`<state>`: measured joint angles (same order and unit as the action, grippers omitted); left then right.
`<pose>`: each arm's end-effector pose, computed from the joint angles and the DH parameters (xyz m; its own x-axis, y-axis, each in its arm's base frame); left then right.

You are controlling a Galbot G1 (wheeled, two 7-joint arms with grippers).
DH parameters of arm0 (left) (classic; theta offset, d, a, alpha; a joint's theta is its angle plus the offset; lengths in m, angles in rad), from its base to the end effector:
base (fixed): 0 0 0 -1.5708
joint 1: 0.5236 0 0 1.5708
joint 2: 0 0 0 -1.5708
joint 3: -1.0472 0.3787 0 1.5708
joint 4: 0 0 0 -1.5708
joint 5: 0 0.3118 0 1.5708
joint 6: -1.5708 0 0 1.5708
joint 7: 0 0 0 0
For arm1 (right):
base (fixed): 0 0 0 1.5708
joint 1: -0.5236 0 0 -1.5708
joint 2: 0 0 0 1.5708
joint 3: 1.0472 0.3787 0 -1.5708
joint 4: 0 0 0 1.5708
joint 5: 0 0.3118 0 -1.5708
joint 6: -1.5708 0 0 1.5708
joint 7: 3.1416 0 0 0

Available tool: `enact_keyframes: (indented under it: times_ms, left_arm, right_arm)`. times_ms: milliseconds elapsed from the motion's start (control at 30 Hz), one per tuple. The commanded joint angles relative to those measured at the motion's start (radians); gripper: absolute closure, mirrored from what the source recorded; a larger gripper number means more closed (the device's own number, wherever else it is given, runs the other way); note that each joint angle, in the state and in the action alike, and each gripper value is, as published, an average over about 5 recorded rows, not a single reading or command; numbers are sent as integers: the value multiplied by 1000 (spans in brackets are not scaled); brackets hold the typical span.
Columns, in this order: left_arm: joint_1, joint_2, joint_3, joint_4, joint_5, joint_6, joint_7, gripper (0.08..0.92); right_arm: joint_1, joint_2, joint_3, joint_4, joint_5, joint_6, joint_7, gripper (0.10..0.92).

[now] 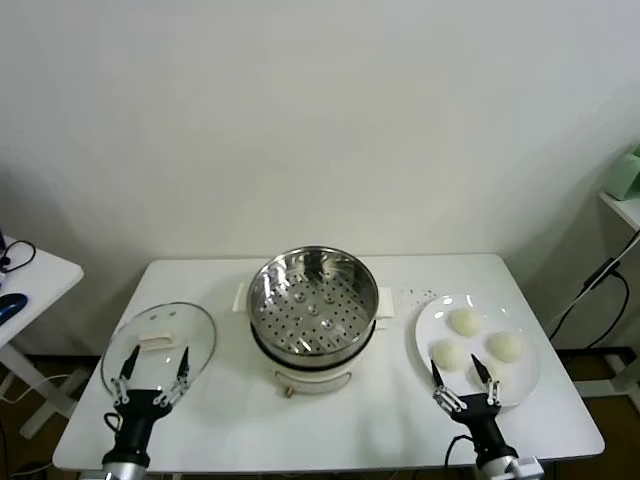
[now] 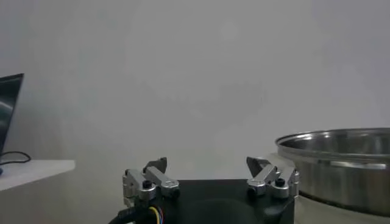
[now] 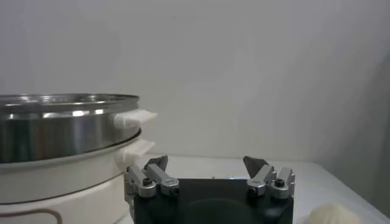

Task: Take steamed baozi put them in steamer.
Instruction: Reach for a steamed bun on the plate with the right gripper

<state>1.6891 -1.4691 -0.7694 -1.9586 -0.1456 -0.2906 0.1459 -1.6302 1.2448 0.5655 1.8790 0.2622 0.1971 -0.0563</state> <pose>0.0732 0.0963 -0.3697 -0.9982 -0.0210 -0.0568 -0.0262 0.9953 0.0936 0.1018 -0.1028 -0.3848 -0.9886 -0.1261 0.0824 -0.1295 0.9908 -0.0380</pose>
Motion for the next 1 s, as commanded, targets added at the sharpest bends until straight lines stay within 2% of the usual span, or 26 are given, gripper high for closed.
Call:
enact_keyframes:
  times_ms: [33, 133, 267, 467, 567, 733, 900, 1000]
  left_arm:
    - [-2, 19, 33, -8, 57, -3, -49, 177]
    - [-9, 24, 37, -12, 60, 5, -54, 177]
    - [-7, 34, 39, -12, 64, 8, -55, 177]
    - [-5, 33, 42, -7, 66, 3, -61, 177]
    - [-2, 28, 47, -11, 67, 7, -63, 177]
    - [-8, 19, 56, -17, 73, 23, -66, 177]
    - [-21, 19, 55, -21, 74, 44, -70, 177]
    - [-27, 23, 51, -20, 71, 54, -74, 177]
  right_arm:
    - [171, -190, 76, -11, -27, -145, -69, 203]
    - [256, -309, 71, -37, 28, -222, -119, 203]
    - [356, -518, 34, -127, 65, -270, -280, 203]
    - [562, -782, -103, -339, 33, -236, -706, 203]
    - [772, -876, -306, -456, -22, -208, -857, 203]
    - [1236, -916, -743, -611, -121, -175, -1029, 203]
    - [1544, -855, -1025, -712, -253, -155, -1219, 203]
    - [1707, -795, -1196, -766, -330, -124, -1277, 203]
